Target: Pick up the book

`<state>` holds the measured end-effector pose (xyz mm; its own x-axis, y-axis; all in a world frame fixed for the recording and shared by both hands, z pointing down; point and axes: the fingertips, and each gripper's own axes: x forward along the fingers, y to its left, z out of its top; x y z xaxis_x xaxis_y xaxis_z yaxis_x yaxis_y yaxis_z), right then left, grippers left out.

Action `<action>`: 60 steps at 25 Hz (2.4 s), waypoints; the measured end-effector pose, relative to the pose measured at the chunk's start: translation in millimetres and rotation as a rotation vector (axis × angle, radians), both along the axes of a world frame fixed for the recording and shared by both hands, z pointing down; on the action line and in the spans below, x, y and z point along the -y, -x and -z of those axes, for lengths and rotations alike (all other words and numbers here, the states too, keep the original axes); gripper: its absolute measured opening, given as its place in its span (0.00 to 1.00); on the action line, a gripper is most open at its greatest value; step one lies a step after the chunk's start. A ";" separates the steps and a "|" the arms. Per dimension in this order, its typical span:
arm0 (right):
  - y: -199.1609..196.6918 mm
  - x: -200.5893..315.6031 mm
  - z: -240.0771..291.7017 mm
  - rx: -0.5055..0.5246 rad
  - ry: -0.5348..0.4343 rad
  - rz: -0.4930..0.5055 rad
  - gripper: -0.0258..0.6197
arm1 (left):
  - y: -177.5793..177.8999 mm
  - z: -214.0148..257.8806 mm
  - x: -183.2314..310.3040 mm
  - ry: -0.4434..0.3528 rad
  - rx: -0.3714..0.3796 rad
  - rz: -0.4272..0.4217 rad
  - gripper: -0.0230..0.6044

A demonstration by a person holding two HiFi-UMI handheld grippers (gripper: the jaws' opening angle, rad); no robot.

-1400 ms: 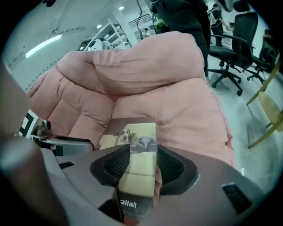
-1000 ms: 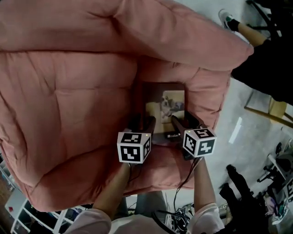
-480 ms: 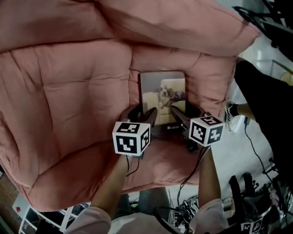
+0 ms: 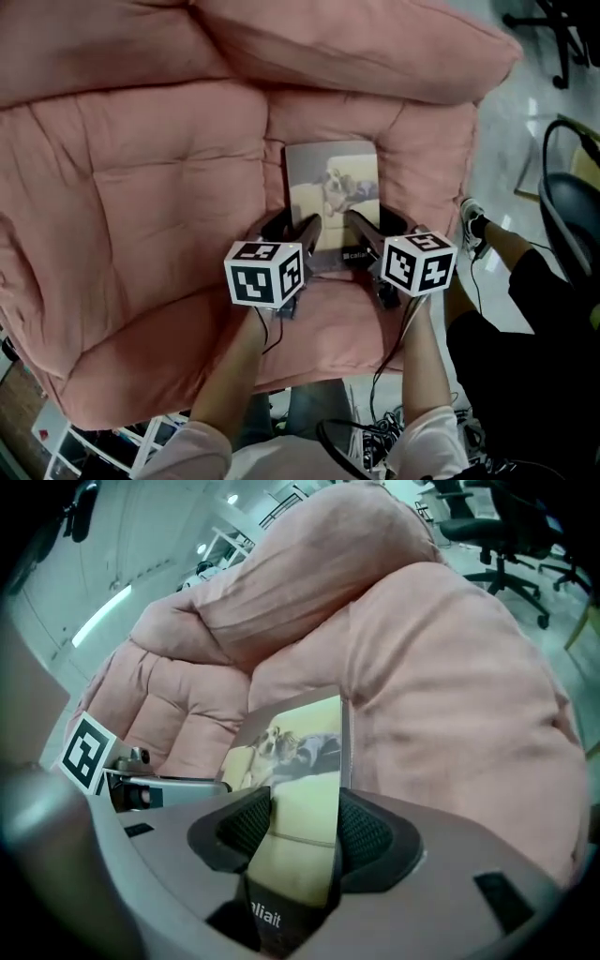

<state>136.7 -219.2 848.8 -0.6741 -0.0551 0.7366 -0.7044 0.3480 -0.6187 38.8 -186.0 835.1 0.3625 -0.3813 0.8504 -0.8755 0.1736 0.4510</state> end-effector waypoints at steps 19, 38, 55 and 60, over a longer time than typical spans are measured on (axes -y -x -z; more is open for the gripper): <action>10.1 8.5 95.6 0.044 -0.157 -0.172 0.39 | 16.8 95.3 16.5 -0.171 0.085 -0.037 0.37; 31.0 -33.3 301.3 0.067 -0.339 -0.348 0.39 | 43.7 296.8 -13.1 -0.400 0.042 -0.110 0.37; 41.5 -102.1 442.0 0.050 -0.535 -0.421 0.39 | 56.1 434.6 -69.3 -0.585 -0.011 -0.242 0.37; 38.9 -129.7 454.3 0.042 -0.568 -0.479 0.39 | 53.9 446.1 -90.8 -0.607 -0.037 -0.293 0.37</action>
<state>97.8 -89.5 394.5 -0.5073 -0.7148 0.4813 -0.8392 0.2827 -0.4646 -15.1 -95.2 389.0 0.5486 -0.6692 0.5012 -0.8298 -0.3629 0.4239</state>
